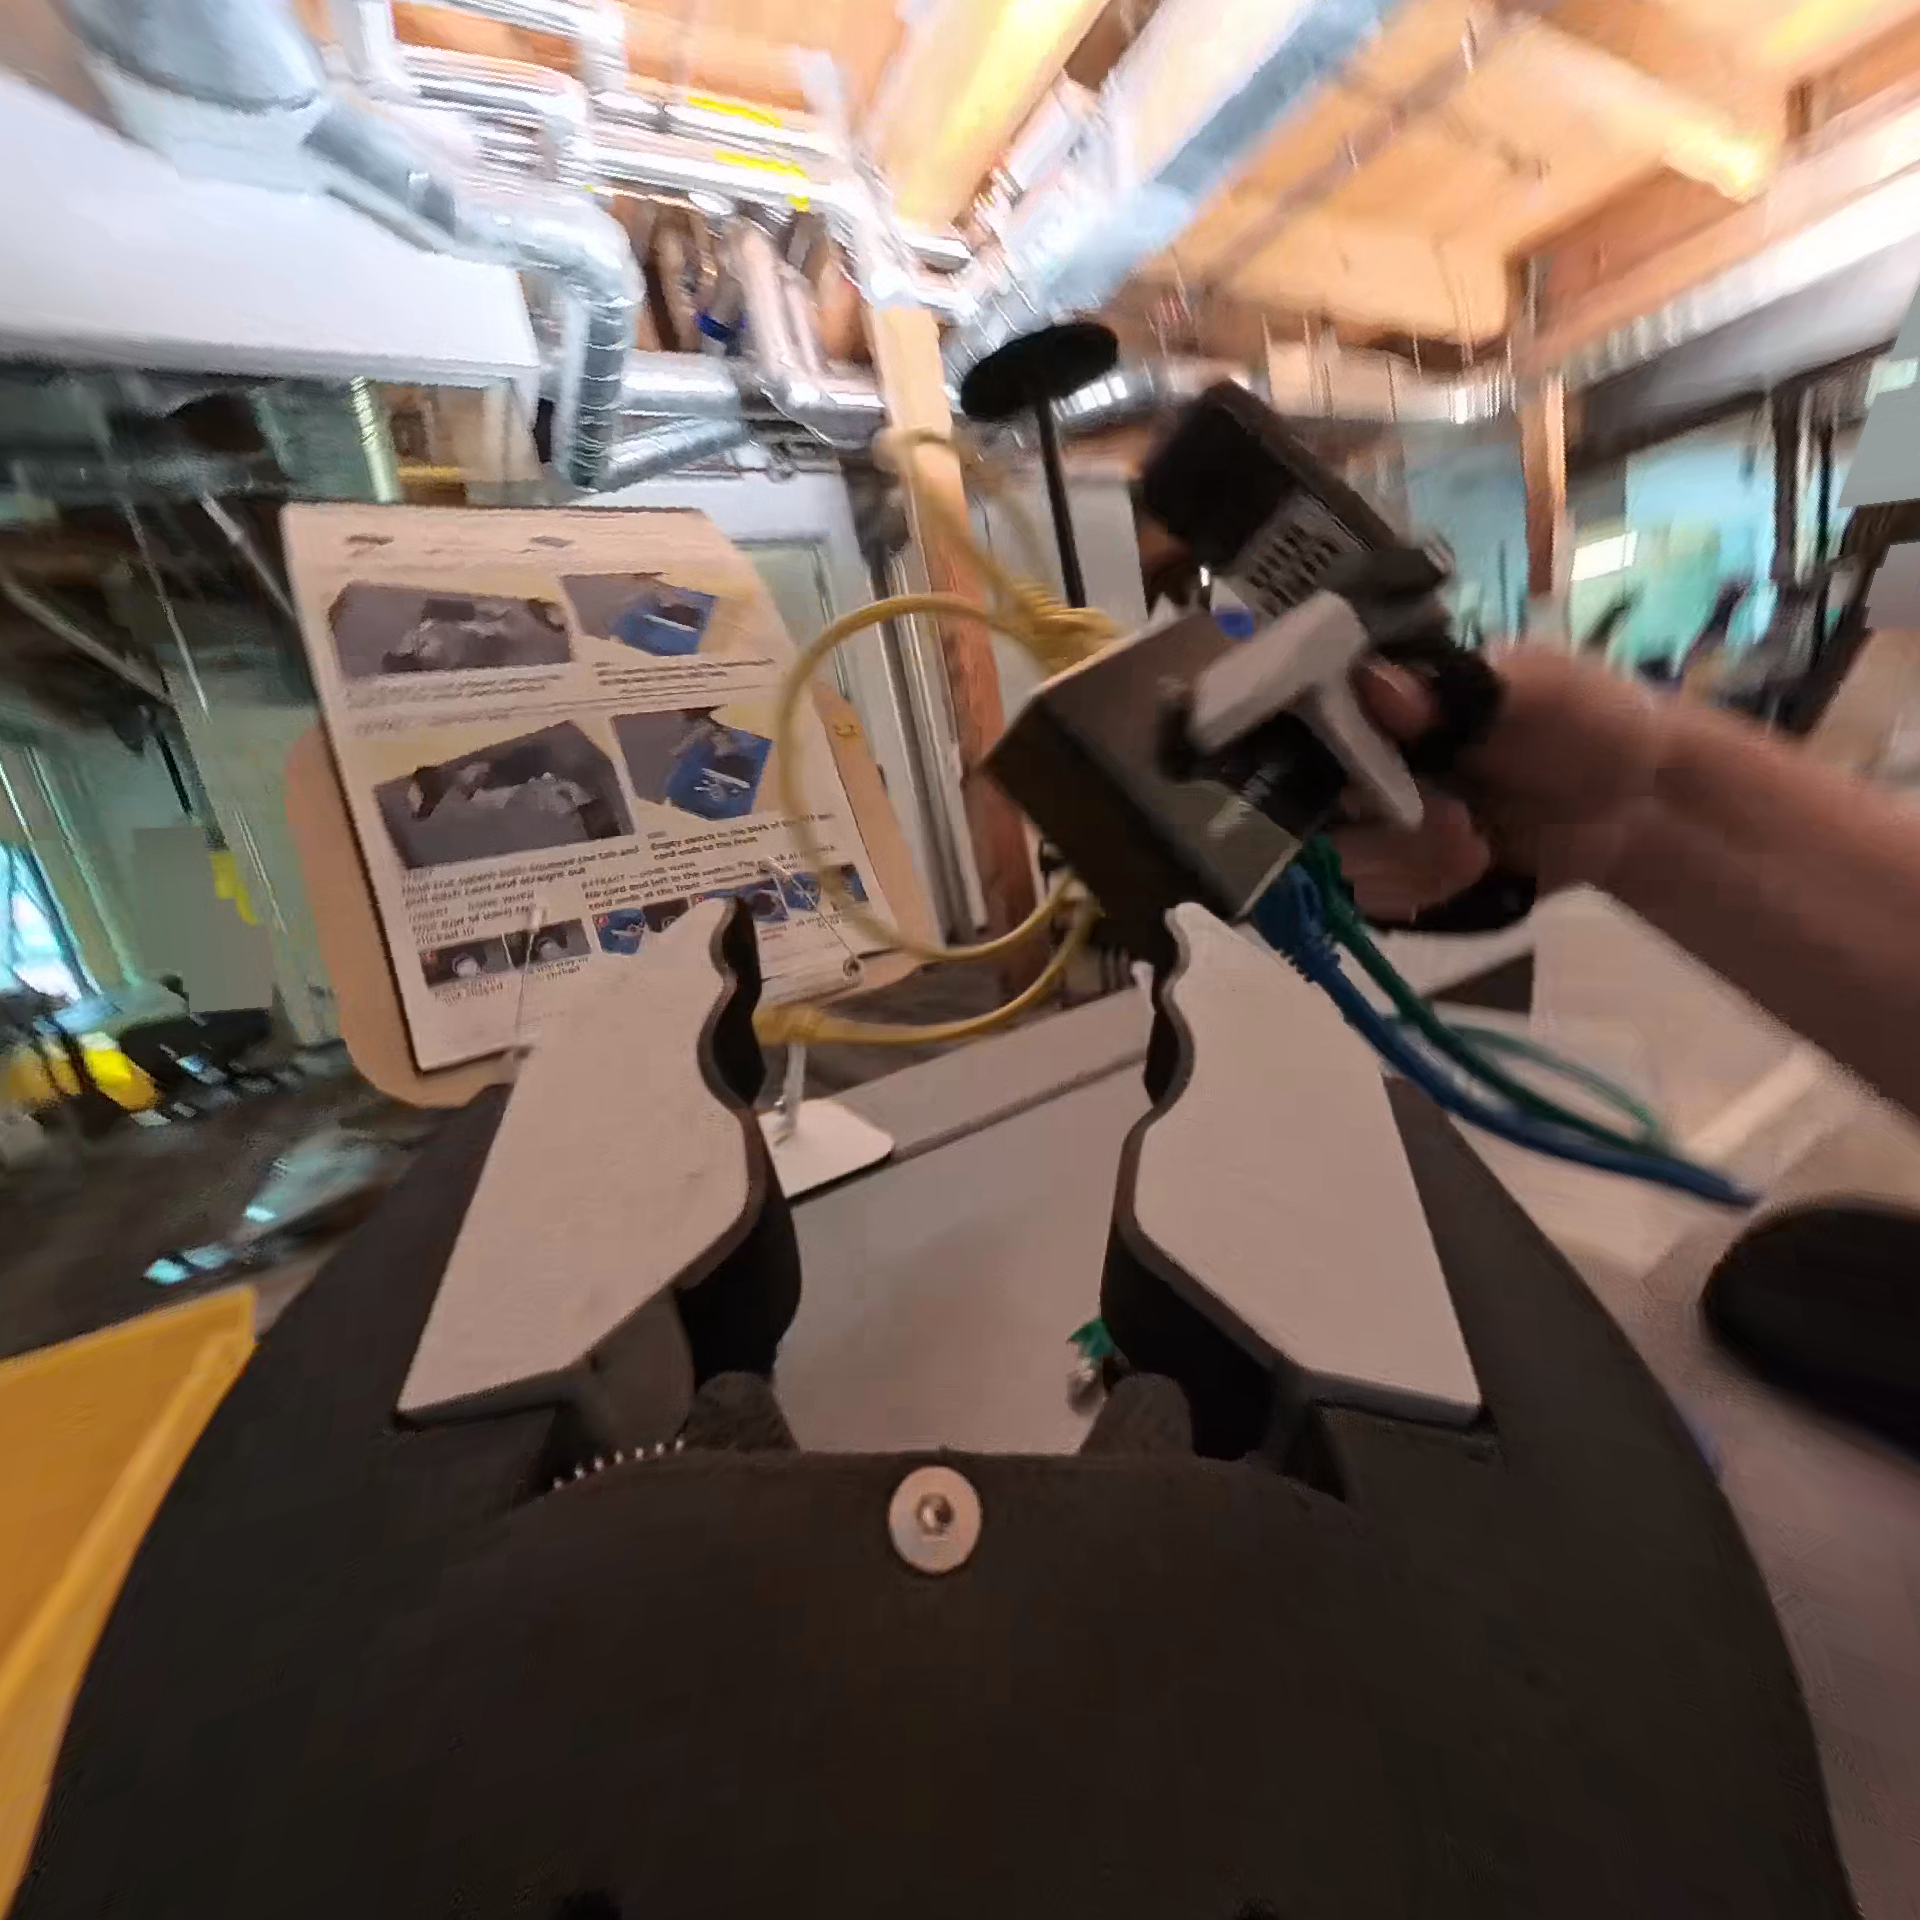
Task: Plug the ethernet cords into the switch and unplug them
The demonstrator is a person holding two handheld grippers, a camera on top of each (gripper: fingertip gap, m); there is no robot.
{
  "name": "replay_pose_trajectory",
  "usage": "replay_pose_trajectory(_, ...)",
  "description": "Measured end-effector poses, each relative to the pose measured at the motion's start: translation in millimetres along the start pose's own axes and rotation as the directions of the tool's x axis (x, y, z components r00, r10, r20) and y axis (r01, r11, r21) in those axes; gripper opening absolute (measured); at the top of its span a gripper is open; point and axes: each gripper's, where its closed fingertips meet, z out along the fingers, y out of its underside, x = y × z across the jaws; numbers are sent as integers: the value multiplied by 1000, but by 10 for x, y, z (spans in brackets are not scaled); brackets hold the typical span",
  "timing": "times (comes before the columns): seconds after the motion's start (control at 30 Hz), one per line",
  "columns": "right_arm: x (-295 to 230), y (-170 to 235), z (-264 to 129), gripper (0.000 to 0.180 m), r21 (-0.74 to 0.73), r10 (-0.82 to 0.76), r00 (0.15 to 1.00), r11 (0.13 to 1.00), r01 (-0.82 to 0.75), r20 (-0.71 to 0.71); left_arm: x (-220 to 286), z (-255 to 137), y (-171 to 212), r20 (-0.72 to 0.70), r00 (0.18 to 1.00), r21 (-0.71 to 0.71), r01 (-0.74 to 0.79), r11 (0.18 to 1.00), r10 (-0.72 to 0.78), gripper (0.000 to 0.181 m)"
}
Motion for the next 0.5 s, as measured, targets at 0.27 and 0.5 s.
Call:
replay_pose_trajectory(0.27,-99,-423,-413,37,132,-315,905,923,363,-285,-439,16,490,143,887,-56,451,891,-440,45)
replay_pose_trajectory(0.5,-1,-1204,-715,38,-55,-445,781,881,471,-439,-121,136,872,123,929,-283,371,884,-350,13)
